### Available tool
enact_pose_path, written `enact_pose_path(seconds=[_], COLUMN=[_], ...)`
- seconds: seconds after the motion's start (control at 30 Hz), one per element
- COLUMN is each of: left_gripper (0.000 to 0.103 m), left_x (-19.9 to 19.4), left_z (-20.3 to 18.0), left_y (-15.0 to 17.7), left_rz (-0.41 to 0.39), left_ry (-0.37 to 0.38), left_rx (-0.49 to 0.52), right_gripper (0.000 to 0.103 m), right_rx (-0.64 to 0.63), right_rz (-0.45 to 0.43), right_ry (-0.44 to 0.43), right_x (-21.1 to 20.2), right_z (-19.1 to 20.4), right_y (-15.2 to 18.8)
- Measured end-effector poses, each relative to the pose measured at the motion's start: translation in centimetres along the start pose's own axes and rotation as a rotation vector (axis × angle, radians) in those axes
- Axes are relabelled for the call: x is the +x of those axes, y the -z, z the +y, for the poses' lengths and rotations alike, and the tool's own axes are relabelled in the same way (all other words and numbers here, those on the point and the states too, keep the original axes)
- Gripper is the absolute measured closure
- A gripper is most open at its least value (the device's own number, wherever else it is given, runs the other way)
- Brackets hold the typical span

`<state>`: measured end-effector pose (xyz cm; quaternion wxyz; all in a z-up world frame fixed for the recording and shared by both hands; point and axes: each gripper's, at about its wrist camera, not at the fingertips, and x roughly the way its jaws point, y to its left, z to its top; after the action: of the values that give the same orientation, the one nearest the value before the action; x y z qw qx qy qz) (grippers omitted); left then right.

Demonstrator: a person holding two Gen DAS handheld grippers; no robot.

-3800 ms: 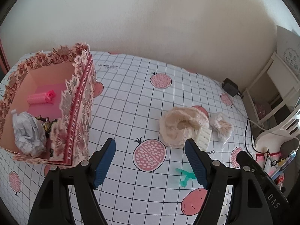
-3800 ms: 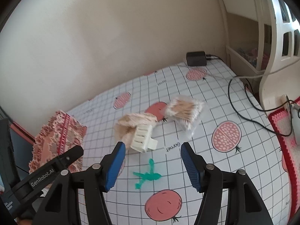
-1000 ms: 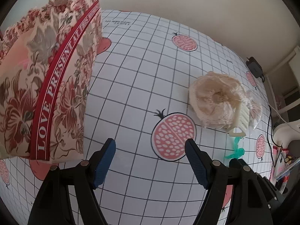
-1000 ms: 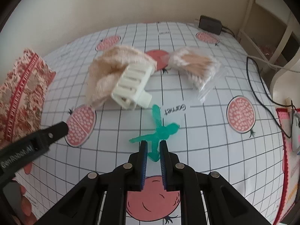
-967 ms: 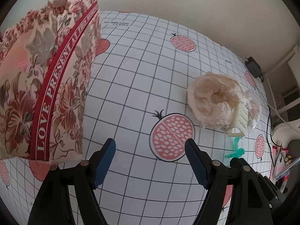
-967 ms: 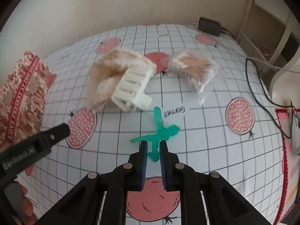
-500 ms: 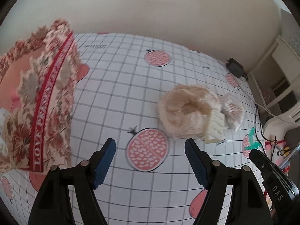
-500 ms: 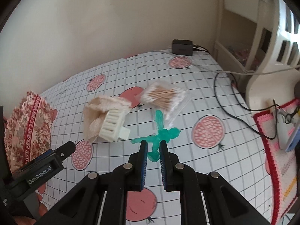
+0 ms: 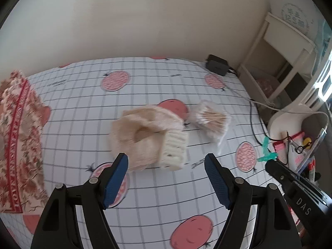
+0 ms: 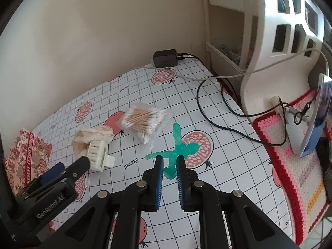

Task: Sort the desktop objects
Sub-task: 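Lower left tool onto the white slotted clip and grasp it while right holds the green figure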

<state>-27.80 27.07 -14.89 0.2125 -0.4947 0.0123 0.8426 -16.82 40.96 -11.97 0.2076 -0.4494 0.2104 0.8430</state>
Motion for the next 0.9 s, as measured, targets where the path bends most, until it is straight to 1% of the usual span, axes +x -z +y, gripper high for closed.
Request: enact_pose_path(seconds=[0.13, 0.4, 0.53, 0.7, 0.83, 0.9], left_gripper=[0.026, 0.026, 0.026, 0.026, 0.029, 0.031], left_x=[0.8, 2.7, 3.6, 4.2, 4.9, 5.3], left_z=[-0.7, -1.5, -1.3, -1.5, -1.8, -1.9], left_y=[-0.5, -0.6, -0.5, -0.4, -0.3, -0.2], left_rz=[0.008, 0.046, 0.06, 0.055, 0.058, 0.067], left_ry=[0.024, 0.079, 0.077, 0.079, 0.062, 0.041], left_rx=[0.006, 0.01, 0.002, 0.011, 0.023, 0.033], right_gripper=[0.089, 0.089, 0.089, 0.089, 0.089, 0.089], right_rx=[0.013, 0.032, 0.03, 0.026, 0.025, 0.025], right_rz=[0.025, 0.024, 0.031, 0.042, 0.045, 0.047], right_ry=[-0.006, -0.019, -0.028, -0.033, -0.033, -0.033], right_x=[0.6, 0.6, 0.8, 1.2, 1.2, 1.2], right_z=[-0.3, -0.4, -0.2, 0.0, 0.0, 0.0], right_y=[0.1, 0.2, 0.2, 0.3, 0.4, 0.4])
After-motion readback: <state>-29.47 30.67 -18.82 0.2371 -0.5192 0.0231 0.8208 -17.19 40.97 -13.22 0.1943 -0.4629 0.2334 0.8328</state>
